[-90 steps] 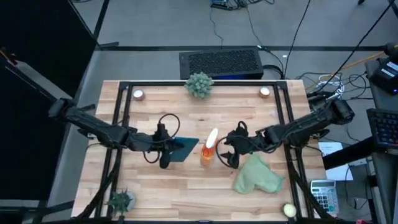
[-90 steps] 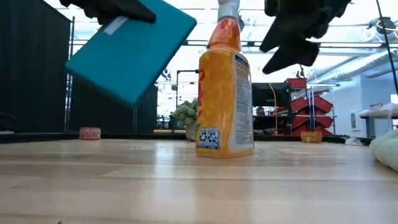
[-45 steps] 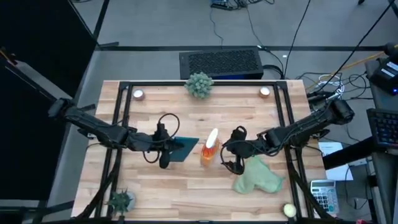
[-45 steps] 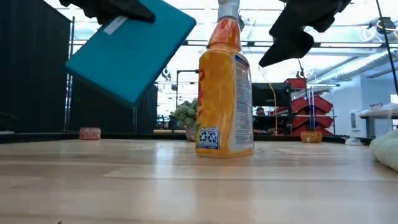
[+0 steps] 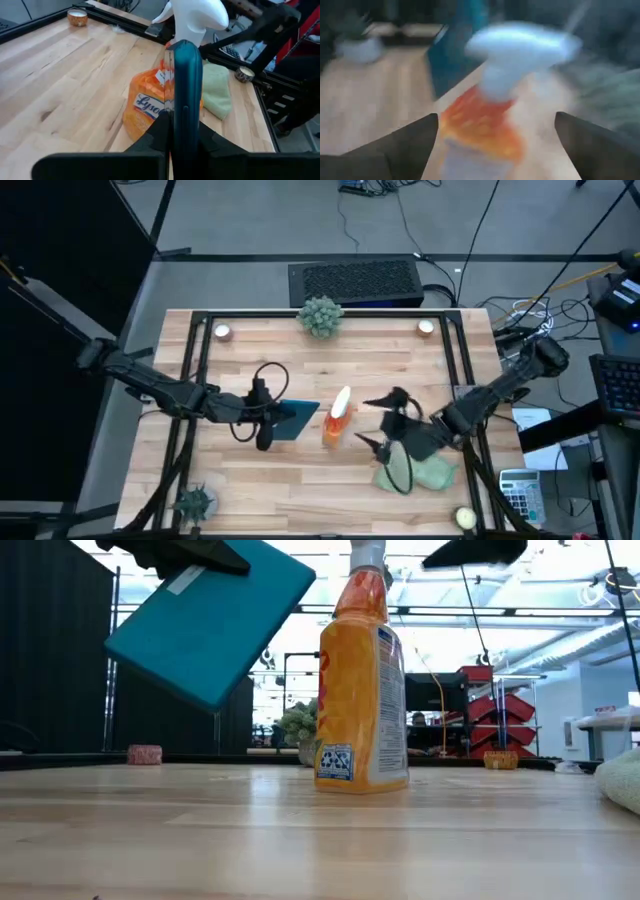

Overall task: Apply microfiber cloth
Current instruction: Spray the back of the tablet

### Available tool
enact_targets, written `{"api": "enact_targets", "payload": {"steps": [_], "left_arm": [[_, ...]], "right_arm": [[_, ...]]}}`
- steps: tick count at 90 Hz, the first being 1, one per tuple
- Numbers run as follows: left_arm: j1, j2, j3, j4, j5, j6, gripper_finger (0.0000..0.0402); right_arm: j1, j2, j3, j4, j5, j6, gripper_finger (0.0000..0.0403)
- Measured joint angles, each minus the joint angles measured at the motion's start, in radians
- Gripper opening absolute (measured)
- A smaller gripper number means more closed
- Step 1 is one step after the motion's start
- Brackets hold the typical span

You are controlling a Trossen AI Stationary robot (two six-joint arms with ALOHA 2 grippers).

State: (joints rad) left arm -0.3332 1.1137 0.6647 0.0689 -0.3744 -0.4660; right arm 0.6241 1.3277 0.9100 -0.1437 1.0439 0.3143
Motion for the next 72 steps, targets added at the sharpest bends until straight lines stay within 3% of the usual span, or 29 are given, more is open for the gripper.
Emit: {"api": "enact_targets", "payload": {"steps": [7,17,34,46,72], "left_arm": [[0.007,0.000,0.000,0.001,0.003,0.000,0.0012],[0.022,0.000,0.000,0.002,0.003,-0.001,0.0012],[0.034,0.000,0.000,0.008,0.003,-0.003,0.0012],[0.034,0.000,0.000,0.006,0.003,-0.003,0.0012],[0.033,0.000,0.000,0.000,0.003,0.001,0.0012]], "right_arm": [[0.026,0.022,0.000,0.040,0.111,-0.019,0.0384],[0.017,0.061,0.000,0.094,0.128,-0.008,0.0384],[-0.040,0.130,0.000,0.188,0.096,-0.019,0.0384],[-0.089,0.132,0.000,0.245,-0.014,-0.039,0.0384],[-0.153,0.132,0.000,0.255,-0.083,-0.039,0.0384]]}}
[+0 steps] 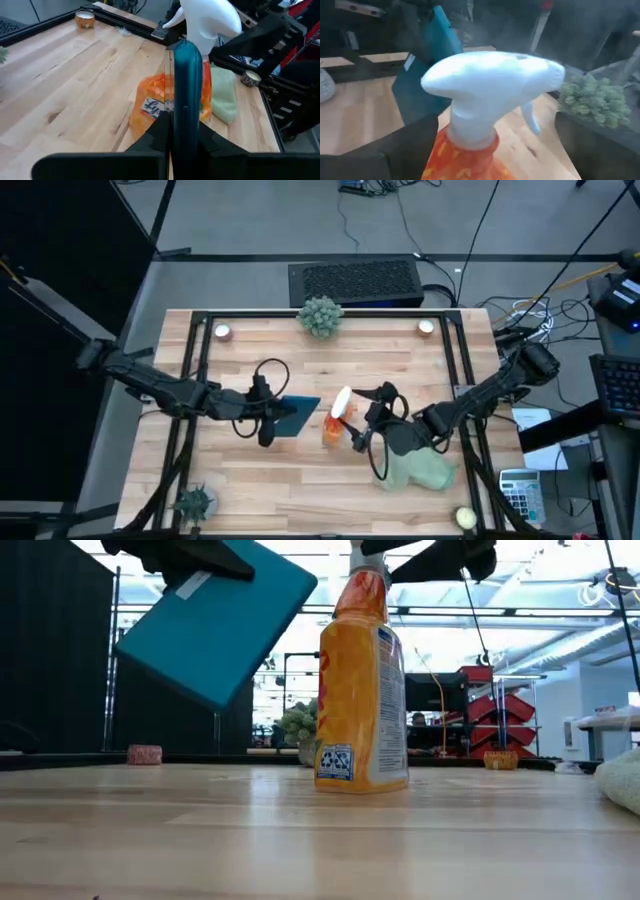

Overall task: Apply microfiber cloth
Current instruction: Spray the back of the tablet

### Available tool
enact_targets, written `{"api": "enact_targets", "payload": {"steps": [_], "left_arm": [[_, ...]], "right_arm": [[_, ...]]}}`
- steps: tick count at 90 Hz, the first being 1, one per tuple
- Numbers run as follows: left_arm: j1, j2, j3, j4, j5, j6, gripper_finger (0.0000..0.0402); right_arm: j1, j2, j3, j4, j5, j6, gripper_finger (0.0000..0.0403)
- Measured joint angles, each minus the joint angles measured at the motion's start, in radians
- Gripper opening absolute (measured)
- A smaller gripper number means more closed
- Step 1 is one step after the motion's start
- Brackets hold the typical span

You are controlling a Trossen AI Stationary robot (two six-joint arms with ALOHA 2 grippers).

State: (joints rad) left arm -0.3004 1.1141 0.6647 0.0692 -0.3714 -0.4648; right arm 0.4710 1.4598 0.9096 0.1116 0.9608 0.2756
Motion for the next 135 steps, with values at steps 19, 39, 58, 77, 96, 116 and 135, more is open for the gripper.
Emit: {"api": "enact_targets", "payload": {"steps": [19,39,58,77,96,116,135], "left_arm": [[0.019,0.000,0.000,0.004,0.000,0.008,0.0012],[0.073,0.000,0.000,0.042,0.000,0.046,0.0012],[0.152,0.020,0.000,0.150,0.031,0.144,0.0012],[0.279,0.162,0.028,0.342,0.175,0.231,0.0012],[0.378,0.323,0.165,0.405,0.296,0.288,0.0012],[0.417,0.445,0.305,0.453,0.521,0.262,0.0012],[0.419,0.517,0.389,0.443,0.627,0.256,0.0012]], "right_arm": [[-0.026,0.000,0.000,0.025,-0.006,-0.032,0.0384],[-0.058,0.027,0.000,0.084,-0.078,-0.066,0.0384],[-0.059,0.035,0.000,0.107,-0.078,-0.092,0.0384],[-0.059,0.035,0.000,0.112,-0.105,-0.089,0.0384],[-0.058,0.035,0.000,0.113,-0.105,-0.088,0.0384],[-0.058,0.035,0.000,0.114,-0.146,-0.104,0.0384],[-0.056,0.035,0.000,0.113,-0.182,-0.127,0.0384]]}}
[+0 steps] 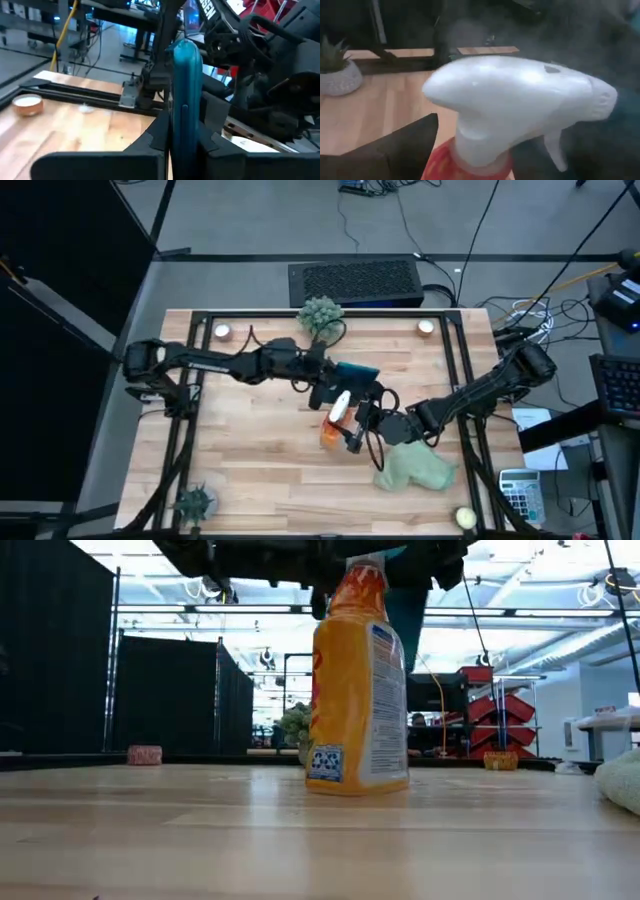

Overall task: Apply microfiber cloth
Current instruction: Spray the back of the tablet

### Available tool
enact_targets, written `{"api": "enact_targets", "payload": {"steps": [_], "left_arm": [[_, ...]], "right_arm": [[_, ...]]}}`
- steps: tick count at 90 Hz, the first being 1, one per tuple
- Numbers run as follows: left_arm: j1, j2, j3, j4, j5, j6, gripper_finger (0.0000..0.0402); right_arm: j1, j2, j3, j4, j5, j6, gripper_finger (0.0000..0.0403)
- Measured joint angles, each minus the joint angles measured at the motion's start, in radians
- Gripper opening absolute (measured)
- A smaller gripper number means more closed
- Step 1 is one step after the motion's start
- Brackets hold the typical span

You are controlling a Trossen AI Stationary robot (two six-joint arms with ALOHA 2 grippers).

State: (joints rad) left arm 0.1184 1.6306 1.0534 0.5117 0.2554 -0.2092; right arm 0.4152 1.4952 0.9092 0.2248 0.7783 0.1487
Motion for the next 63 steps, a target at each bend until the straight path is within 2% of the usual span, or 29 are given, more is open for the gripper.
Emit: {"api": "enact_targets", "payload": {"steps": [18,28,36,57,63], "left_arm": [[0.001,0.001,0.010,0.003,0.000,-0.002,0.0012],[0.001,0.001,0.010,0.003,0.000,-0.003,0.0012],[0.001,0.000,0.010,0.003,0.000,-0.003,0.0012],[0.000,0.000,0.010,0.003,0.000,-0.003,0.0012],[0.000,0.000,0.010,0.004,0.001,-0.003,0.0012]], "right_arm": [[-0.001,0.000,0.000,-0.004,0.000,-0.005,0.0383],[-0.001,0.000,0.000,-0.003,0.001,-0.005,0.0363],[-0.001,0.000,0.000,-0.005,0.004,-0.004,0.0326],[-0.001,0.000,0.001,-0.021,-0.002,0.020,0.0190],[-0.001,-0.001,0.001,-0.021,-0.002,0.015,0.0175]]}}
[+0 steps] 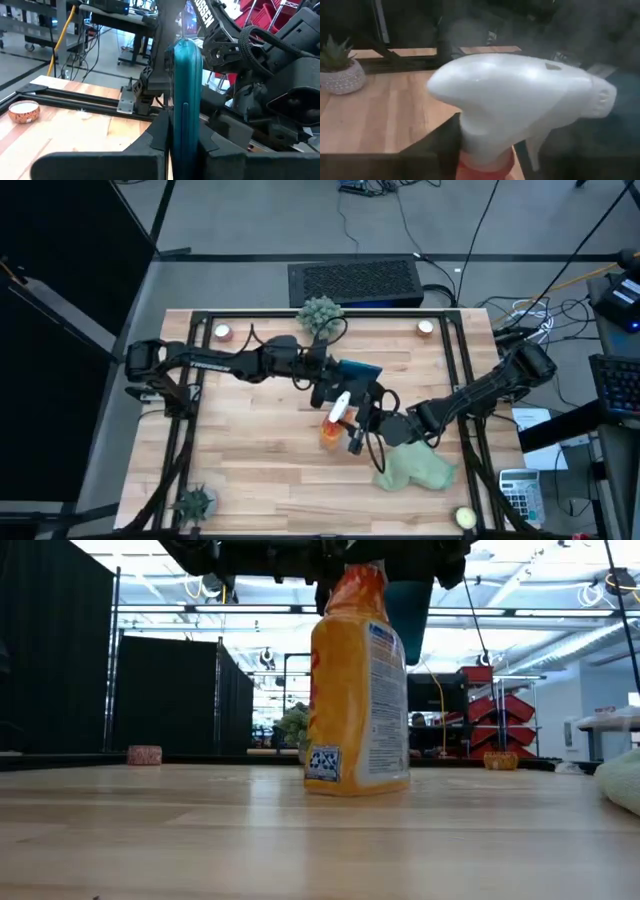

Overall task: Apply microfiber cloth
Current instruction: Spray the back of the tablet

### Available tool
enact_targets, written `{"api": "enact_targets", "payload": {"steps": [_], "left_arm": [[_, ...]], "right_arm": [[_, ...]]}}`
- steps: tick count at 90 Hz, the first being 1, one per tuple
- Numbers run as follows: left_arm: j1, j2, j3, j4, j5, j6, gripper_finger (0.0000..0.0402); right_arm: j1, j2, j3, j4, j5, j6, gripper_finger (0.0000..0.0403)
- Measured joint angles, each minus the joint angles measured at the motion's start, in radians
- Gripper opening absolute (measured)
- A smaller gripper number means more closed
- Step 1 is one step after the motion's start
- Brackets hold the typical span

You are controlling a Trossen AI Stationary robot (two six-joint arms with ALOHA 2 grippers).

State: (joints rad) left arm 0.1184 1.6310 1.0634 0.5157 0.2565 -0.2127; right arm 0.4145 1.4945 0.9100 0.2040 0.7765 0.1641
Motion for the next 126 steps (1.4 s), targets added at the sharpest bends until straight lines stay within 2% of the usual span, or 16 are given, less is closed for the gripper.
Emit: {"api": "enact_targets", "payload": {"steps": [5,10,37,53,82,99,126], "left_arm": [[0.000,0.000,0.000,0.001,0.000,0.000,0.0012],[0.000,0.000,0.000,0.002,0.000,0.002,0.0012],[0.001,-0.001,0.000,0.000,0.000,0.009,0.0012],[0.014,-0.040,0.000,-0.078,-0.010,0.022,0.0012],[0.030,-0.227,0.001,-0.373,-0.129,0.081,0.0012],[0.031,-0.326,0.001,-0.477,-0.177,0.091,0.0012],[0.016,-0.351,0.000,-0.603,-0.187,0.088,0.0012]], "right_arm": [[0.000,0.000,0.000,0.000,0.002,-0.007,0.0164],[0.003,0.000,0.000,-0.001,0.004,-0.011,0.0169],[0.004,0.000,0.000,-0.007,0.015,-0.025,0.0280],[0.028,-0.015,0.004,-0.016,0.005,-0.056,0.0313],[0.058,-0.119,0.026,-0.115,0.010,-0.049,0.0319],[0.042,-0.162,0.028,-0.154,0.000,-0.004,0.0319],[0.033,-0.166,0.034,-0.377,-0.018,0.229,0.0320]]}}
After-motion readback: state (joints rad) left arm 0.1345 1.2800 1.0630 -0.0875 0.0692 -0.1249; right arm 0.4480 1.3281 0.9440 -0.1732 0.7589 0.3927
